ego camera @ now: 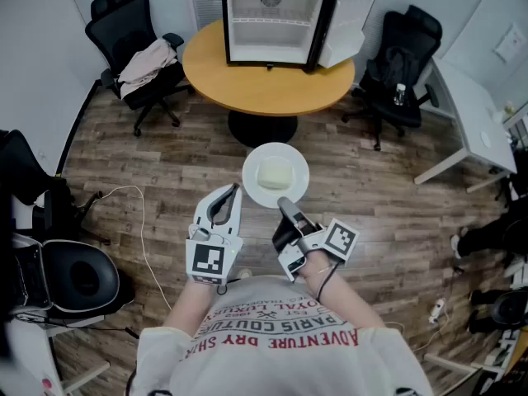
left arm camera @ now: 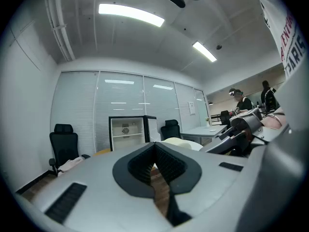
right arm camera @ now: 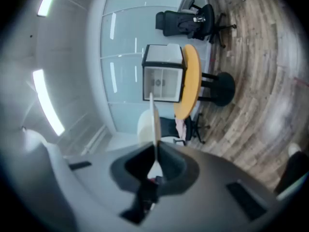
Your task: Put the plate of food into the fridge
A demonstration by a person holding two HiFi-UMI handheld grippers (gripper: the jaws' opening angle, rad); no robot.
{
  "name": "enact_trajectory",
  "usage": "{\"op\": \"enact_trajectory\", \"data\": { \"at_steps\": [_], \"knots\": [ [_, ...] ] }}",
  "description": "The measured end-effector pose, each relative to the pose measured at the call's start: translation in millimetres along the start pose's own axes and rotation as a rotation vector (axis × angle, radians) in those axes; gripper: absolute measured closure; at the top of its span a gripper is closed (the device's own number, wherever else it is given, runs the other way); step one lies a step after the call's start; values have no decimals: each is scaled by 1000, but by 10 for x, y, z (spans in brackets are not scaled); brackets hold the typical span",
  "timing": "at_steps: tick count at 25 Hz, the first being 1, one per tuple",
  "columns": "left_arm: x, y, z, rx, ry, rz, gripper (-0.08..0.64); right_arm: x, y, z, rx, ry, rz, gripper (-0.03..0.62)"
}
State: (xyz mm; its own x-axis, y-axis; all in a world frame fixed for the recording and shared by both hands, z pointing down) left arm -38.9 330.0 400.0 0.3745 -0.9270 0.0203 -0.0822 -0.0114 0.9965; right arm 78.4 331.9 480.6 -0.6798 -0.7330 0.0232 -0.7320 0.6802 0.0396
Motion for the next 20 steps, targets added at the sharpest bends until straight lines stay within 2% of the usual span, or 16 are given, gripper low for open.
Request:
{"op": "enact_trajectory", "data": {
  "at_steps": [3, 7, 20],
  "knots": [
    [39, -7, 66, 20, 10, -3, 534, 66, -3, 6, 0, 4, 1, 555],
    [59, -21, 159, -17, 16, -14, 534, 170, 33, 21, 3, 5, -9, 554],
    [28, 86, 608, -32, 67, -1, 534, 479, 250, 31, 17, 11, -80, 555]
  ]
}}
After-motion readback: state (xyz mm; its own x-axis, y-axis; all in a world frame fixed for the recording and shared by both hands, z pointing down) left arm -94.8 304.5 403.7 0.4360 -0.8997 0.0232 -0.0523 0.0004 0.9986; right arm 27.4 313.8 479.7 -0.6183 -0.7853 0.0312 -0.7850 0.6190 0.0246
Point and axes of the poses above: the fingertips, and each gripper's own axes: x forward along the fingers, z to its left, y out of its underside, the point moved 1 cm from there along -x, backward along the fingers, and after that the axes turned 2 degrees about -y, right-handed, at the moved point
